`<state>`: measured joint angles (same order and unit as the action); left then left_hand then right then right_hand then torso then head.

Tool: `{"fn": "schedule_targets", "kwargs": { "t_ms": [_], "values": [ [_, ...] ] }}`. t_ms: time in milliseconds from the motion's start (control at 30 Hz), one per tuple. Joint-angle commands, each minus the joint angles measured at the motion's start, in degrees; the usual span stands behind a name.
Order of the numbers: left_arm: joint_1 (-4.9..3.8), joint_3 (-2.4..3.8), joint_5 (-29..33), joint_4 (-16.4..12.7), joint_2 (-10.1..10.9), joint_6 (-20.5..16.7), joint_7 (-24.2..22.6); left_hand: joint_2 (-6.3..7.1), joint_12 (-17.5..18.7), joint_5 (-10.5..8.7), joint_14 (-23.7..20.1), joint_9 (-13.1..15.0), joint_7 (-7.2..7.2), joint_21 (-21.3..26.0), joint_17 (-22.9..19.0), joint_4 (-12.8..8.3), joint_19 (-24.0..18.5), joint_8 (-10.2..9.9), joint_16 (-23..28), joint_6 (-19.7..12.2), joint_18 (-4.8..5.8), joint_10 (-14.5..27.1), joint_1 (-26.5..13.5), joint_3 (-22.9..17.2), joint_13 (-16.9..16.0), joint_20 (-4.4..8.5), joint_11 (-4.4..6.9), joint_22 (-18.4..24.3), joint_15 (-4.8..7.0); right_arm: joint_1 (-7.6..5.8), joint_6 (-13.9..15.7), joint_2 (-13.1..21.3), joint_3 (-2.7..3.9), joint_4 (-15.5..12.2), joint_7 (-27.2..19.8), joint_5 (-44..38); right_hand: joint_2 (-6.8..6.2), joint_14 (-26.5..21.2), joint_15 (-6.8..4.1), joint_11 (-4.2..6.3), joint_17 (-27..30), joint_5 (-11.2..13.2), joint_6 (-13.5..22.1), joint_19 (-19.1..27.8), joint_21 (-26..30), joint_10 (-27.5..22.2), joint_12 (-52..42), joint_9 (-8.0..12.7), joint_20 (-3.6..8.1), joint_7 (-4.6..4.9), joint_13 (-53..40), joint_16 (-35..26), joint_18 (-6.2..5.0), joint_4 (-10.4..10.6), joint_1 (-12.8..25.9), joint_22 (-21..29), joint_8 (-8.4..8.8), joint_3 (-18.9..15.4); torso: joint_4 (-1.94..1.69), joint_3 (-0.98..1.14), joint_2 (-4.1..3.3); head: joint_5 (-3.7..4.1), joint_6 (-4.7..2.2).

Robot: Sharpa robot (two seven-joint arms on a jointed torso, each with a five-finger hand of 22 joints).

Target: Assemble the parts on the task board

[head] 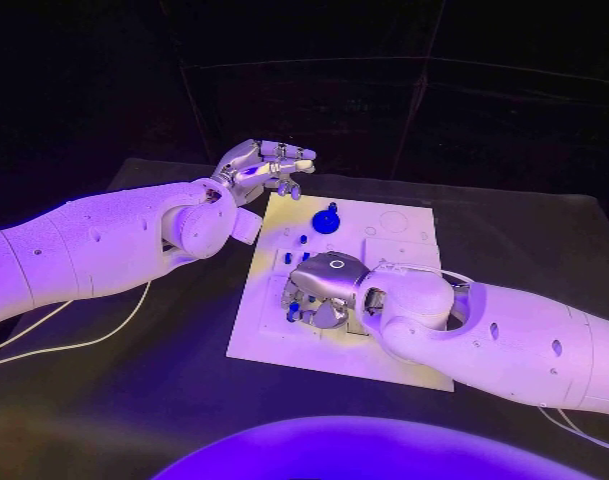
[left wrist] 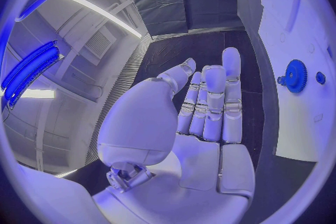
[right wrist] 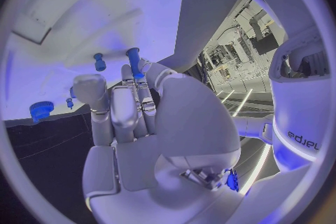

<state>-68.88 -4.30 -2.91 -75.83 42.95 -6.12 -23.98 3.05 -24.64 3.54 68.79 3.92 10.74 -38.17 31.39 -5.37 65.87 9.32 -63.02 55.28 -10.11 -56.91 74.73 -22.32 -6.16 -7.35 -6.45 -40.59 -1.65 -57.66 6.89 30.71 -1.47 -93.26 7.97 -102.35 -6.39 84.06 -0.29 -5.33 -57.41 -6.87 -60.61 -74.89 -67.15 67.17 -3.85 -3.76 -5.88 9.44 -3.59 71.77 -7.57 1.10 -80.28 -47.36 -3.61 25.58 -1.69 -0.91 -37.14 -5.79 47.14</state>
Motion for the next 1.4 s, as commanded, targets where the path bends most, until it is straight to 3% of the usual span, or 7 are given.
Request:
{"fn": "schedule_targets", "kwargs": {
  "t_ms": [33, 533, 867, 1133, 1233, 1300, 1400],
  "values": [
    [-0.10, 0.05, 0.19, -0.05, -0.03, 0.70, -0.19, -0.40, -0.40, 0.21, -0.52, -0.07, 0.20, 0.33, -0.08, -0.11, -0.28, 0.31, 0.29, -0.10, -0.36, 0.49, -0.26, -0.15, -0.06, 0.04, -0.07, 0.07, 0.01, -0.04, 0.74, -0.18, -0.04, 0.03, -0.06, 0.41, -0.52, 0.45, 0.63, -0.26, 0.21, 0.23, 1.61, 0.64, 0.52, -1.25, 0.20, 0.14, -0.04, 0.11, 0.04, -0.13, -0.02, 0.26, 1.07, 0.68, 0.19, -0.56, -0.04, 0.03, -0.01, 0.02, -0.06],
    [-0.10, 0.05, 0.19, -0.05, 0.00, 0.75, -0.11, -0.40, -0.40, 0.21, -0.52, -0.07, 0.20, 0.33, -0.08, -0.11, -0.28, 0.31, 0.29, -0.10, -0.36, 0.49, -0.26, -0.15, -0.06, 0.04, -0.07, 0.07, 0.01, -0.04, 2.90, -0.21, -0.08, 0.00, -1.04, 2.07, -1.75, -0.27, 1.12, -0.88, 2.71, 0.40, 5.76, 1.60, 2.02, -5.13, -0.01, 0.00, -0.61, 0.48, -0.01, -1.62, -0.37, 0.87, 3.14, 2.77, 0.01, -3.81, -0.02, 0.03, 0.01, 0.12, -0.14],
    [-0.10, 0.05, 0.19, -0.03, 0.15, 0.92, 0.05, -0.40, -0.40, 0.21, -0.52, -0.07, 0.20, 0.33, -0.08, -0.11, -0.28, 0.31, 0.29, -0.10, -0.36, 0.49, -0.26, -0.15, -0.06, 0.04, -0.07, 0.07, 0.01, -0.04, 6.65, 2.48, -0.10, -1.76, -2.50, 4.11, -1.26, -2.77, 1.85, -1.55, 10.53, -1.90, 10.83, 5.63, 10.45, -14.06, -1.48, -0.14, -1.19, 1.02, -0.29, -7.01, -2.16, 1.75, 4.01, 14.81, -0.19, -15.09, 0.09, 0.07, 0.04, 0.24, -0.42],
    [-0.10, 0.04, 0.19, -0.02, 0.44, 0.85, 0.04, -0.40, -0.40, 0.21, -0.52, -0.07, 0.20, 0.33, -0.08, -0.11, -0.28, 0.31, 0.29, -0.10, -0.36, 0.49, -0.26, -0.15, -0.06, 0.04, -0.07, 0.07, 0.01, -0.84, 12.08, 11.21, 0.26, -6.65, -5.08, 12.61, -0.11, -6.03, 1.45, -0.95, 17.65, -6.22, 7.95, 8.30, 16.21, -8.37, -7.54, -0.60, -1.09, 0.69, -1.14, -12.35, -3.09, 3.58, 4.14, 21.81, -1.25, -22.54, 0.29, -0.05, 0.27, 1.73, -1.21],
    [-0.10, 0.04, 0.19, -0.06, 0.57, 0.82, 0.02, -0.40, -0.40, 0.21, -0.52, -0.07, 0.20, 0.33, -0.08, -0.11, -0.28, 0.31, 0.29, -0.10, -0.36, 0.49, -0.26, -0.15, -0.06, 0.04, -0.07, 0.07, 0.01, -2.09, 13.15, 15.72, 0.45, -8.12, -4.04, 22.42, 1.43, -3.14, 0.52, 0.31, 9.92, -6.99, 4.50, 4.95, 12.05, -1.03, -11.79, -1.13, -0.39, 0.07, -2.60, -6.84, -2.24, 4.07, 3.64, 15.88, -2.82, -22.98, 0.49, -0.13, 0.46, 3.12, -1.74],
    [-0.10, 0.03, 0.19, -0.05, 0.62, 0.80, 0.01, -0.40, -0.40, 0.21, -0.52, -0.07, 0.20, 0.33, -0.08, -0.11, -0.28, 0.31, 0.29, -0.10, -0.36, 0.49, -0.26, -0.15, -0.06, 0.04, -0.07, 0.07, 0.01, -2.54, 13.67, 18.50, 0.51, -9.31, -2.63, 26.24, 2.01, 0.53, -0.54, 1.57, -1.34, -7.65, 3.24, -0.42, 3.96, 3.08, -14.51, -1.25, 0.49, -0.90, -3.95, 0.72, -0.32, 4.53, 3.61, 3.77, -3.41, -23.35, 0.68, -0.17, 0.54, 3.94, -2.23],
    [-0.09, 0.01, 0.19, 0.02, 0.66, 0.75, -0.02, -0.40, -0.40, 0.21, -0.52, -0.07, 0.20, 0.33, -0.08, -0.11, -0.28, 0.31, 0.29, -0.10, -0.36, 0.49, -0.26, -0.15, -0.06, 0.04, -0.07, 0.07, 0.01, -2.92, 13.78, 22.33, 0.54, -10.81, 0.68, 29.64, 1.84, 1.93, -1.74, 2.96, -5.34, -7.97, 2.53, -4.10, -1.75, 7.54, -19.43, -1.35, 1.69, -2.09, -7.13, 3.69, 1.00, 5.45, 4.42, -4.37, -4.23, -24.80, 1.05, -0.15, 0.66, 4.70, -2.51]
  ]
}}
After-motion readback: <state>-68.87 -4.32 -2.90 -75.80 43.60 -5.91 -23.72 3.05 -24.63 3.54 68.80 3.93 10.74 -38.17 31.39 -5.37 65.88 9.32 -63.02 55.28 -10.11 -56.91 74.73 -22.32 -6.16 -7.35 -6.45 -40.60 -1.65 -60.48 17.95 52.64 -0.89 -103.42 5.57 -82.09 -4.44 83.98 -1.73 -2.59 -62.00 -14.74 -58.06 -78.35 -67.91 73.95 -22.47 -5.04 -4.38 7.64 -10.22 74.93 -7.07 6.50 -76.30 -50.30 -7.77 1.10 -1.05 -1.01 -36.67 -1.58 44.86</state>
